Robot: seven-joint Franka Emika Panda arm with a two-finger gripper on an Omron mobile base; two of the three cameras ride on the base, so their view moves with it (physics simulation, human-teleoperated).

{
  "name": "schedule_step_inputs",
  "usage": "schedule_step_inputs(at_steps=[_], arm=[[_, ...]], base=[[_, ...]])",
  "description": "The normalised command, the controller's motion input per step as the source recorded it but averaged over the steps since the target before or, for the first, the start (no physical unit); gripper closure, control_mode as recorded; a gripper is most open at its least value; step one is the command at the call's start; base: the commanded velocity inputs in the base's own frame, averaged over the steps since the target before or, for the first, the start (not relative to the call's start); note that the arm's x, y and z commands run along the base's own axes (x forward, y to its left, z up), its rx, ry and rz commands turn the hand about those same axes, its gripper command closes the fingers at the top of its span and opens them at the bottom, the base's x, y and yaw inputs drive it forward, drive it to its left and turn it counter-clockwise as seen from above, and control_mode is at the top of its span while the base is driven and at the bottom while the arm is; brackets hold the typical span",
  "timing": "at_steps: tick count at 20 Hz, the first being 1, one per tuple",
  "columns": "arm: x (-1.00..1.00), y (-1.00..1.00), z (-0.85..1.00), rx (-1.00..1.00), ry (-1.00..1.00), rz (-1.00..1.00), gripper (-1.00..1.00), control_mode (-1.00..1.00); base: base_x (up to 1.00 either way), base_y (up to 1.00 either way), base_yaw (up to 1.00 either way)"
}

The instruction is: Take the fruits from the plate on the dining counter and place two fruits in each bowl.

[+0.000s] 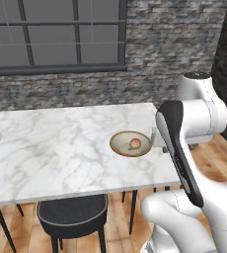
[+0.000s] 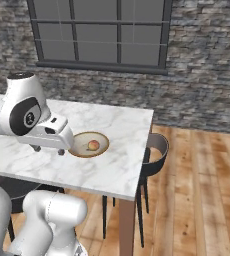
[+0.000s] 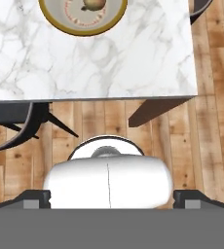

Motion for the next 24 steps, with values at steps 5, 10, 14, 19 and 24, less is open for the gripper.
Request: schedule_step_inputs(at_steps=[5,10,14,19,24], arm=[[0.0,0.0,0.0,0.0,0.0,0.0,-1.0,1.0],[0.0,0.0,0.0,0.0,0.0,0.0,-1.0,1.0],[0.0,0.0,0.0,0.0,0.0,0.0,-1.0,1.0],[0.0,0.0,0.0,0.0,0.0,0.0,-1.0,1.0],[0.0,0.0,0.0,0.0,0.0,0.0,-1.0,1.0]], base=[[-0.6,0.02,0.0],[-0.98,0.19,0.0],[-0.69,0.86,0.0],[-0.22,1.0,0.0],[0.01,1.0,-0.04]])
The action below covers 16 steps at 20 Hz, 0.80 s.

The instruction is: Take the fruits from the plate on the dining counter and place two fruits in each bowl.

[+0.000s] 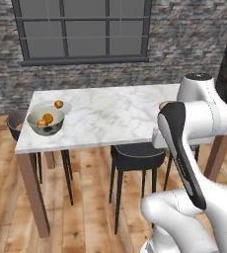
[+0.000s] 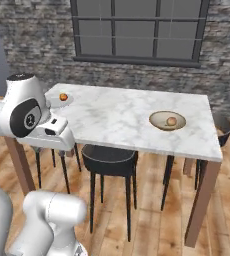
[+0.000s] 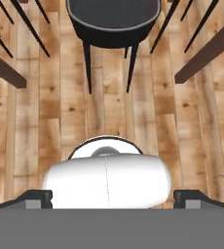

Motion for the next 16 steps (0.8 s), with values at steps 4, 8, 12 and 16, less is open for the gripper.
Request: schedule_step_inputs(at_steps=[4,8,12,16], arm=[[0.0,0.0,0.0,0.0,0.0,0.0,-1.0,1.0],[0.0,0.0,0.0,0.0,0.0,0.0,-1.0,1.0],[0.0,0.0,0.0,0.0,0.0,0.0,-1.0,1.0],[0.0,0.0,0.0,0.0,0.0,0.0,-1.0,1.0]], base=[[0.23,1.0,-0.11],[0.28,1.0,-0.12],[0.34,1.0,-0.14],[0.29,1.0,-0.23]])
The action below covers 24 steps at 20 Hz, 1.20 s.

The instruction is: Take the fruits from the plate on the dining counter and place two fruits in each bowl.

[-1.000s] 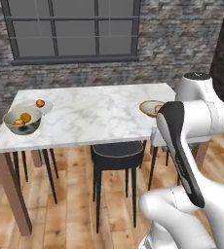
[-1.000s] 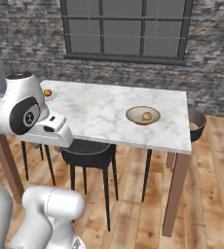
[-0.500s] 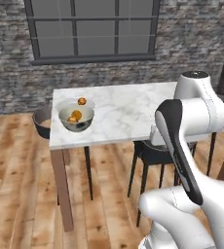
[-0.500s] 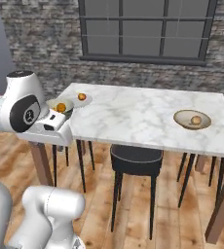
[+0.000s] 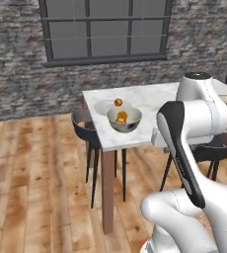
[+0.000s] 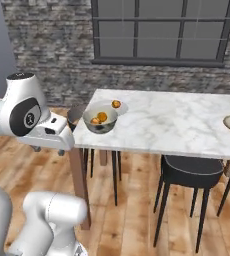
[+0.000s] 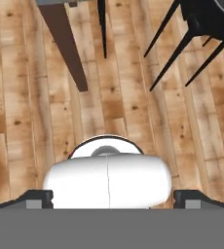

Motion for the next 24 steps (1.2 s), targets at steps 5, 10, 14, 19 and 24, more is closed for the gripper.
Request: schedule_step_inputs(at_steps=[5,10,14,19,24], arm=[[0.0,0.0,0.0,0.0,0.0,0.0,-1.0,1.0],[0.0,0.0,0.0,0.0,0.0,0.0,-1.0,1.0],[0.0,0.0,0.0,0.0,0.0,0.0,-1.0,1.0],[0.0,0.0,0.0,0.0,0.0,0.0,-1.0,1.0],[0.0,0.0,0.0,0.0,0.0,0.0,-1.0,1.0]], base=[[0.25,1.0,-0.38],[0.36,0.97,-0.56],[0.4,0.93,-0.59],[0.12,0.93,-0.6],[0.0,0.91,-0.61]])
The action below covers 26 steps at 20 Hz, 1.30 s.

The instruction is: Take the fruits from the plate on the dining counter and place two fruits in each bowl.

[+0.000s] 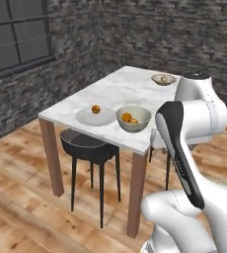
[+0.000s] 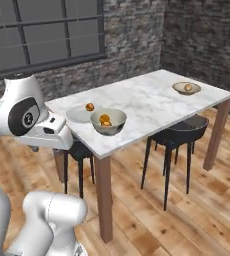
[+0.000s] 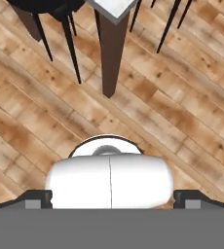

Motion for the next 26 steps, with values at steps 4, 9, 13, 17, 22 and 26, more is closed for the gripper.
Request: schedule_step_inputs(at_steps=[4,9,13,17,22,26], arm=[[0.0,0.0,0.0,0.0,0.0,0.0,-1.0,1.0],[0.0,0.0,0.0,0.0,0.0,0.0,-1.0,1.0],[0.0,0.0,0.0,0.0,0.0,0.0,-1.0,1.0],[0.0,0.0,0.0,0.0,0.0,0.0,-1.0,1.0],[0.0,0.0,0.0,0.0,0.0,0.0,-1.0,1.0],[0.0,0.0,0.0,0.0,0.0,0.0,-1.0,1.0]], base=[[0.0,0.82,-0.64],[0.26,0.99,-0.47],[0.23,1.0,-0.4],[0.16,1.0,-0.41],[0.0,1.0,-0.44],[0.02,0.94,-0.36]])
